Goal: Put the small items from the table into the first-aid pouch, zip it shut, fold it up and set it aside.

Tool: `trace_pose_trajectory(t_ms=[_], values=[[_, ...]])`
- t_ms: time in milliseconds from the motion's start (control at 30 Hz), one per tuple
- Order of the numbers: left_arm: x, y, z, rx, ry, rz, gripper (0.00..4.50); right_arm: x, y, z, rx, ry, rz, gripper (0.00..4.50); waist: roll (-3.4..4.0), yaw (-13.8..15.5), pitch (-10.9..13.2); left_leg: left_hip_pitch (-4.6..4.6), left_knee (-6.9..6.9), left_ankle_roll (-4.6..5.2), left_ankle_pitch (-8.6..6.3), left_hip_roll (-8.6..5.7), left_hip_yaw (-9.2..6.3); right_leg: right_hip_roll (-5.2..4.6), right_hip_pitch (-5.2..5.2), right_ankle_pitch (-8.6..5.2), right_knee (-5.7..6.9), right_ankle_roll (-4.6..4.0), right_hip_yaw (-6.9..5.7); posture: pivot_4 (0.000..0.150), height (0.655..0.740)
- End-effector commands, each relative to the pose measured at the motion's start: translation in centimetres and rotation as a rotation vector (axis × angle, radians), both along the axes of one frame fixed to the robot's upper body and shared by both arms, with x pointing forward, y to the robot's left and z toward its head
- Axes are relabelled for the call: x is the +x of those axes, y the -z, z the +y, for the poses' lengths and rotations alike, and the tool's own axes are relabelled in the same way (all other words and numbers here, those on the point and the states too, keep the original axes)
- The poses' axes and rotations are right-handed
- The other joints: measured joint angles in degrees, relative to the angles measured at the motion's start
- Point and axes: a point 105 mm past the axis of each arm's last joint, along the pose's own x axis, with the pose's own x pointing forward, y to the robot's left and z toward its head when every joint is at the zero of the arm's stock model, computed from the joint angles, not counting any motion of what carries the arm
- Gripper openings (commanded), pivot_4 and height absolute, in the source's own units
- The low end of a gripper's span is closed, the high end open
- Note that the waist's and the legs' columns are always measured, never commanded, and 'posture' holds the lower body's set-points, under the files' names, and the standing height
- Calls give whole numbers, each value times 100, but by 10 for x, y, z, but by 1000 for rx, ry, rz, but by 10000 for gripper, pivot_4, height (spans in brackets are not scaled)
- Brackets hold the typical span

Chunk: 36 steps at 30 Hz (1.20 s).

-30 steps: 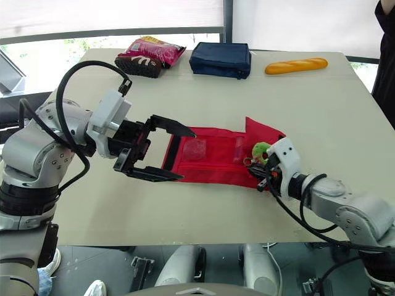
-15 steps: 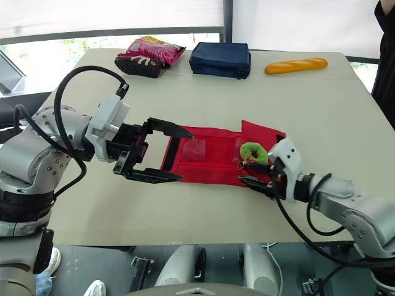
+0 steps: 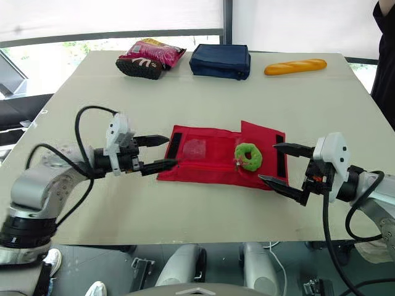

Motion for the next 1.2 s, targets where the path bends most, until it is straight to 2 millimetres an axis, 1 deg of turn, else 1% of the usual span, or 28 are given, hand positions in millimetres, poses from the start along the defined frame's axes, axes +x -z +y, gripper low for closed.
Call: trace_pose_trajectory(t_ms=[33, 67, 133, 200, 333, 467, 600, 700, 833, 933, 1033, 1100, 1133, 1167, 1200], values=[[9, 7, 11, -41, -148, 45, 45000, -3, -30, 5, 7, -63, -123, 44041, -8, -9, 5, -2, 1, 0, 0, 0, -3, 0, -2, 0, 2, 0, 2, 1500, 7134], [10, 9, 12, -46, -163, 57, 45000, -3, -33, 7, 4, -73, -130, 44041, -12, -10, 5, -3, 2, 0, 0, 1, -6, 0, -3, 1, 2, 0, 2, 1500, 7134], [16, 14, 22, -48, -231, 88, 45000, 1, -35, 10, -56, -81, -140, 44041, -13, -6, 6, -3, 2, 0, 0, 2, -11, 1, -2, 1, 3, -1, -2, 1500, 7134], [20, 17, 26, -66, -269, 118, 45000, 2, -38, 15, -102, -98, -149, 44041, -13, -3, 6, -2, 2, 0, 0, 2, -11, 1, -3, 0, 6, -2, -5, 1500, 7134], [22, 23, 19, -128, -260, 206, 45000, 5, -43, 24, -117, -130, -155, 44041, -14, 6, 5, -3, 2, 0, 0, 1, -9, 0, -2, 1, 6, -3, -9, 1500, 7134], [20, 27, 12, -173, -244, 284, 45000, 6, -47, 31, -123, -148, -159, 44041, -14, 15, 5, -6, 2, 0, 0, -6, -12, -11, -2, 12, 5, -22, -7, 1500, 7134], [13, 33, 0, -254, -201, 424, 45000, 9, -49, 38, -128, -157, -172, 44041, -15, 19, 2, -5, 2, -1, 0, -10, -16, -15, -1, 13, 5, -21, -5, 1500, 7134], [10, 25, -11, -386, -150, 507, 45000, 11, -50, 40, -130, -156, -178, 44041, -13, 19, 0, -5, 2, 0, 0, -12, -17, -17, 0, 12, 5, -22, -6, 1500, 7134], [14, 14, -16, -513, -131, 540, 45000, 12, -52, 43, -130, -153, -184, 44041, -13, 19, 0, -7, 3, -1, 0, -16, -23, -20, 0, 13, 4, -22, -7, 1500, 7134], [15, 3, -16, -607, -117, 550, 45000, 12, -53, 44, -130, -148, -189, 44041, -14, 13, 0, -8, 3, -1, 0, -16, -26, -20, -1, 13, 4, -23, -8, 1500, 7134], [18, -3, -9, -670, -127, 552, 45000, 13, -55, 46, -128, -145, -193, 44041, -14, 4, 1, -9, 3, -1, 1, -16, -28, -20, -1, 13, 5, -24, -9, 1500, 7134], [18, -6, -6, -682, -133, 545, 39456, 13, -56, 46, -125, -144, -194, 45000, -14, -1, 1, -9, 2, -2, 1, -15, -29, -18, -2, 13, 6, -25, -10, 1500, 7134], [18, -7, -4, -685, -136, 541, 37579, 13, -56, 47, -124, -143, -195, 45000, -14, -3, 1, -9, 2, -2, 1, -15, -29, -18, -2, 14, 5, -25, -10, 1500, 7134], [18, -8, -3, -686, -135, 536, 31447, 13, -56, 47, -123, -143, -196, 45000, -14, -2, 1, -9, 2, -2, 1, -15, -28, -18, -3, 14, 5, -25, -9, 1500, 7134], [18, -9, -2, -686, -134, 532, 28081, 13, -57, 47, -122, -143, -196, 45000, -14, -2, 1, -9, 2, -2, 1, -15, -28, -19, -3, 14, 5, -25, -9, 1500, 7134]])
